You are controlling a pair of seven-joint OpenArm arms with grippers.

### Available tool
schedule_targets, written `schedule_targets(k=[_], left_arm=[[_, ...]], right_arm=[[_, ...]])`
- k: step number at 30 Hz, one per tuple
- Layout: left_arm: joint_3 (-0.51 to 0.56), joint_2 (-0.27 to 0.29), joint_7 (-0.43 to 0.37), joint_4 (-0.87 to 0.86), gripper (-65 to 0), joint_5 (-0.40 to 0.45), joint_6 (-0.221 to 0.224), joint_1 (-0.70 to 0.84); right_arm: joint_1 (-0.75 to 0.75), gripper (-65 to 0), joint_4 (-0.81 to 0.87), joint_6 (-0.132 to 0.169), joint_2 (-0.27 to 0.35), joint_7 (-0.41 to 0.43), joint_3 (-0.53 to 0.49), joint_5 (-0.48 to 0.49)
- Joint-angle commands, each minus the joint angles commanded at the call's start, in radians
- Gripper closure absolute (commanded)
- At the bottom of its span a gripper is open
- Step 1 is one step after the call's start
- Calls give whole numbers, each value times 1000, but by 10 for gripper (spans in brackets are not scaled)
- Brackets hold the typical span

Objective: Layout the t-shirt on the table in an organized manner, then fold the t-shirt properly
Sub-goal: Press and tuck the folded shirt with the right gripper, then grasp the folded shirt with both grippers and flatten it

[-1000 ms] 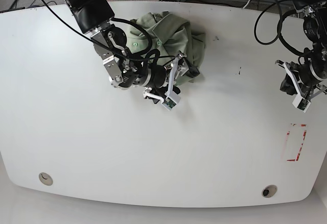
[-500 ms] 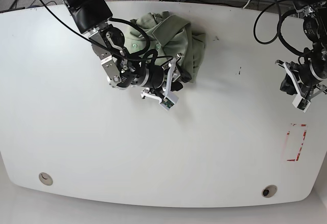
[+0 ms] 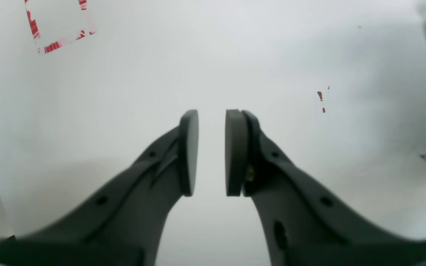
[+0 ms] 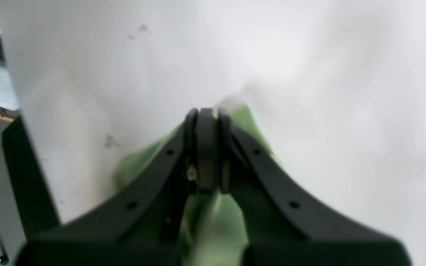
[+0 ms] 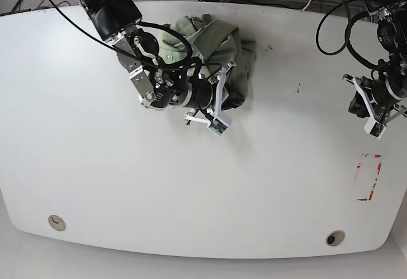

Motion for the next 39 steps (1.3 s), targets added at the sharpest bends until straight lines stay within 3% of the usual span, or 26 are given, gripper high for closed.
schedule_targets(k=[10,14,24,26,31,33,36,39], left_arm=[[0,0,0,0,-108,0,0,9],[0,0,0,0,-108,-2,0,15],[0,0,0,0,-108,-2,0,37],[2,0,0,2,-108,-3,0,41],[91,2,0,3,-108,-35,0,46],[127,2,0,6,-108,-49,0,46],[183,2,0,8,-108,-87,0,46],[241,6,0,8,-108,-141,0,46]], right_arm=[[31,-8,5,0,-80,-32,0,-5],[46,-10,-2,0,-83,-31,0,-5],[63,-29,-112,0,-83,57,0,-5],[63,-86,-129,-2,-83,69,2,-5],[63,-422,-135,-3,-81,77,2,-5],[71,-510,-118,-3,-83,77,2,-5],[83,-587,-80,-3,-81,77,2,-2],[83,-596,-21,-3,-74,74,6,0]])
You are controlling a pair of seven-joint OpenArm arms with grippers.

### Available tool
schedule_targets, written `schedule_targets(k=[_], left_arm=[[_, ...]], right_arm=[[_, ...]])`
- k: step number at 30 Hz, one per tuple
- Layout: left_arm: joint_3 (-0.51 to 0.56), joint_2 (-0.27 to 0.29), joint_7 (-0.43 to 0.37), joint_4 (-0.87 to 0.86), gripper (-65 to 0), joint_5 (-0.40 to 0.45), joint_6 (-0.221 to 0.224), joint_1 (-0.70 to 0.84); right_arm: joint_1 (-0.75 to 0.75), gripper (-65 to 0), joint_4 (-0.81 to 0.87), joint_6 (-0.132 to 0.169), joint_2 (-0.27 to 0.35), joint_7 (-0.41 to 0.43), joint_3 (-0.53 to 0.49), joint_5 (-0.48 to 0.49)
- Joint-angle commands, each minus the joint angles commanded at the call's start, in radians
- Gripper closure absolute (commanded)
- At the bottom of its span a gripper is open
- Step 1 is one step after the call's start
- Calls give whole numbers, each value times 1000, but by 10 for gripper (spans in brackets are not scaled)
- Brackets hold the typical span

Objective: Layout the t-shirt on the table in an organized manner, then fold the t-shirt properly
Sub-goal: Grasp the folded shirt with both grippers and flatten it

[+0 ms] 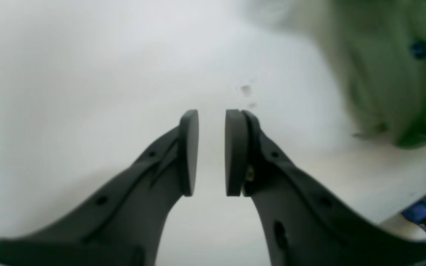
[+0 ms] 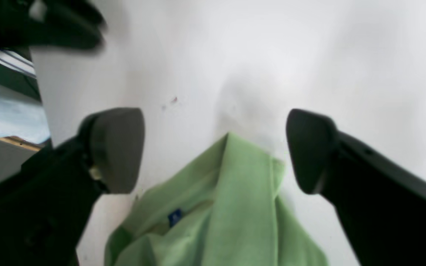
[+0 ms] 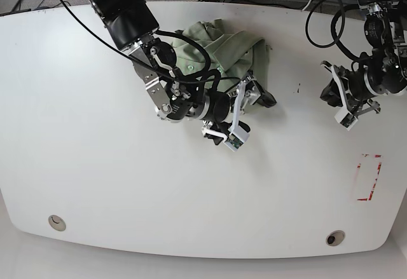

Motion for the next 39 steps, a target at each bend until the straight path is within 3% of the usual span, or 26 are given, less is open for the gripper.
schedule_targets(k=[9,16,19,24,27,34,39], left_arm=[[183,6,0,0,-108,-146,0,-3],[212,138,0,-9,-108,-150,0,5],[213,181,0,-15,-108,-114,0,25],[224,278,0,-48,-108,25,0,29],[244,307,0,-104,-108,130,0,23],[292,313,-2,-229,-108,305,0,-44],[328,305,-44,-339,-108,382,0,-109]], right_arm=[[-77,-568,132,12,129,-46,123,46],[-183,-493,180,12,267,-58,212,121],[-213,-423,183,23,302,-55,226,126],[-255,-244,146,95,334,-51,227,120],[-279,-173,97,137,338,-15,227,103],[-354,-127,40,203,308,97,226,-100],[-410,-124,44,235,281,114,227,-204]])
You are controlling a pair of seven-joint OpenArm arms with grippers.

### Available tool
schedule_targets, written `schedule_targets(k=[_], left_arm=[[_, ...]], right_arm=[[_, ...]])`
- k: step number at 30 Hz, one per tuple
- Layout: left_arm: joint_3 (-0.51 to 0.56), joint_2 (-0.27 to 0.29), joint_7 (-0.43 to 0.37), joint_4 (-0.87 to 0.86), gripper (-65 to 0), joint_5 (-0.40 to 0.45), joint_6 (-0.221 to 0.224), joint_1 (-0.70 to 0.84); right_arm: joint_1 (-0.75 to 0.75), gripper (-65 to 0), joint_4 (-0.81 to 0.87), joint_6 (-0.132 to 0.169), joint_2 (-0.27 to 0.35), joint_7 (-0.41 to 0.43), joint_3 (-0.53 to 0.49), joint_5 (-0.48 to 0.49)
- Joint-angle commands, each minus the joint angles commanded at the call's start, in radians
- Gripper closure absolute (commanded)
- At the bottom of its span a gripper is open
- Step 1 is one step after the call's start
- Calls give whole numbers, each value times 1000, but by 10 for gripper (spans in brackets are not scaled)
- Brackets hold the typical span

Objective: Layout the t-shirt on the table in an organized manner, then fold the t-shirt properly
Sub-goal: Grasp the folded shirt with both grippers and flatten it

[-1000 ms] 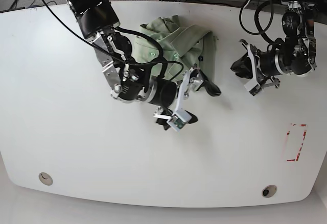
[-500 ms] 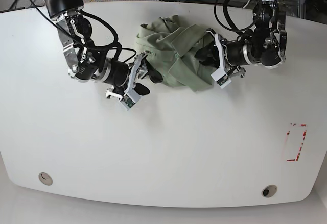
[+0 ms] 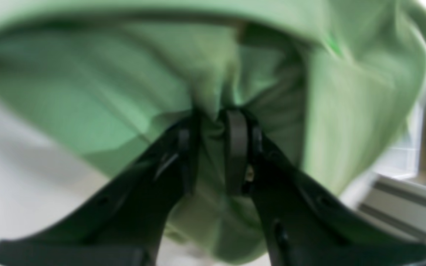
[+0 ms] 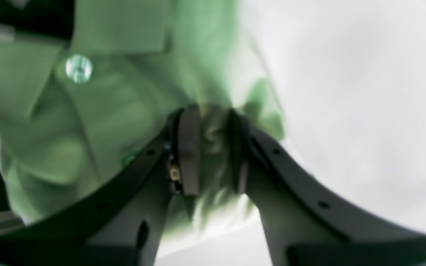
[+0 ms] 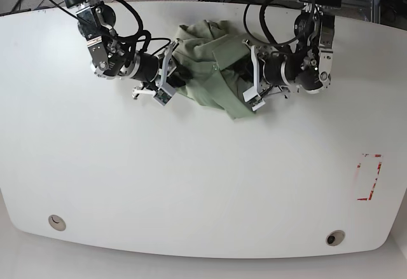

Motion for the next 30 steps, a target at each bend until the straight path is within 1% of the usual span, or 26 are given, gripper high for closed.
schedule_targets(k=[1,2,5,10,12,14,17,19,22,24,26,28,30], left_arm=[[3,-5,-9,-14,-108,9,0,-8],[15,-20,-38,-52,-108,32,0,-29],[57,-38,-98,-133,-108,66,0,-71],[150,-57,-203,-295,-108,77,0,-180],[167,-57,-222,-319,-108,77,0,-206],[176,-52,-226,-321,-108,75,0,-227],[176,-51,-207,-273,-108,74,0,-245],[169,-54,-183,-201,-108,74,0,-250],[103,-55,-112,-34,-107,74,0,-247],[61,-52,-68,46,-107,74,0,-236],[2,-51,-2,161,-107,74,0,-201],[-38,-49,32,259,-107,74,0,-172],[-66,-49,35,334,-107,75,0,-127]], right_arm=[[-3,-124,2,2,0,0,0,-2],[-17,-124,12,2,-2,0,0,-3],[-55,-124,55,-5,-3,0,0,-3],[-109,-124,133,-8,-44,-6,0,-12],[-124,-124,150,-8,-51,-6,0,-12],[-137,-124,175,-8,-66,-6,0,-9],[-144,-124,218,-8,-84,-21,0,-14],[-143,-124,255,-8,-94,-54,0,-14],[-132,-124,318,-8,-97,-95,0,-12],[-126,-124,336,-8,-97,-103,0,-6],[-124,-124,342,-8,-95,-103,0,-6],[-112,-124,342,-8,-95,-103,0,-12],[-104,-124,342,-8,-91,-103,0,-11]])
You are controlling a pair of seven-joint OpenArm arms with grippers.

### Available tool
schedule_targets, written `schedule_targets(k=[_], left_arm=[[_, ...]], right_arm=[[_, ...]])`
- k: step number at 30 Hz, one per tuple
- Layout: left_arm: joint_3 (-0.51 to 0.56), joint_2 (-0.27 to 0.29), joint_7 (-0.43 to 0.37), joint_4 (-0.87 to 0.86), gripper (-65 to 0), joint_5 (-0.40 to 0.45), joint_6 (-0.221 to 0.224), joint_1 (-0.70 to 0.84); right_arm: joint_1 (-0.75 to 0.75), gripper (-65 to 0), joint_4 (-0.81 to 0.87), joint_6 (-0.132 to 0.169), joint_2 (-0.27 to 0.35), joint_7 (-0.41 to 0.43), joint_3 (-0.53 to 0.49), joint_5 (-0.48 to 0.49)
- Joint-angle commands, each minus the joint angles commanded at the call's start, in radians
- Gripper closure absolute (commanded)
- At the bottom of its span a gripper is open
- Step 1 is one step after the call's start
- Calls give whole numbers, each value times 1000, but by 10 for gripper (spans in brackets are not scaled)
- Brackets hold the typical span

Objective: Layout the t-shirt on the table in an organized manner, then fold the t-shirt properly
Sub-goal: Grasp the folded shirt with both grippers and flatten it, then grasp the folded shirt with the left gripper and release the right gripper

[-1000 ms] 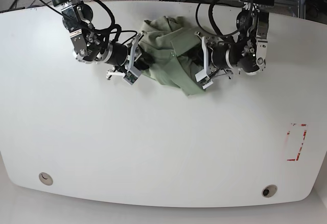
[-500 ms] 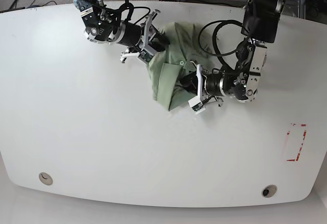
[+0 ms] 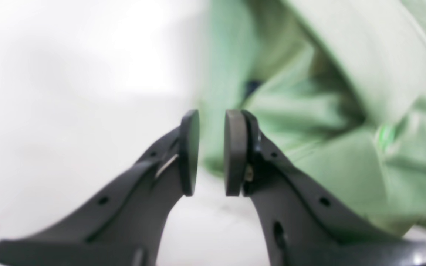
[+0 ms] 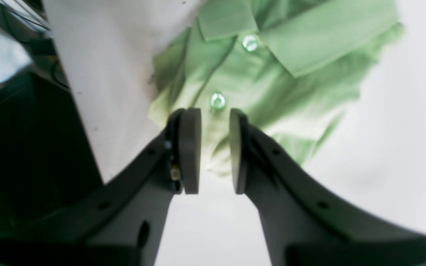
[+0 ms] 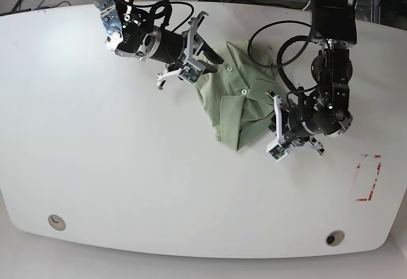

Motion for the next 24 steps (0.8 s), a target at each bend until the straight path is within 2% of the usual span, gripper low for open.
schedule_targets(k=[4,13,20,24], left_arm=[[-37,-6,0,100,-107,0,0,109],[-48,-6,-6,129,-107,0,0,321],[-48,5,-91,129,-106,0,0,460],[-48,31,-117,127,-106,3,0,505]], right_arm=[[6,-124,-2,0,0,0,0,-2],[25,-124,-6,0,2,0,0,-2],[83,-125,-48,0,2,2,0,-3],[141,-124,-127,0,2,6,0,-5]])
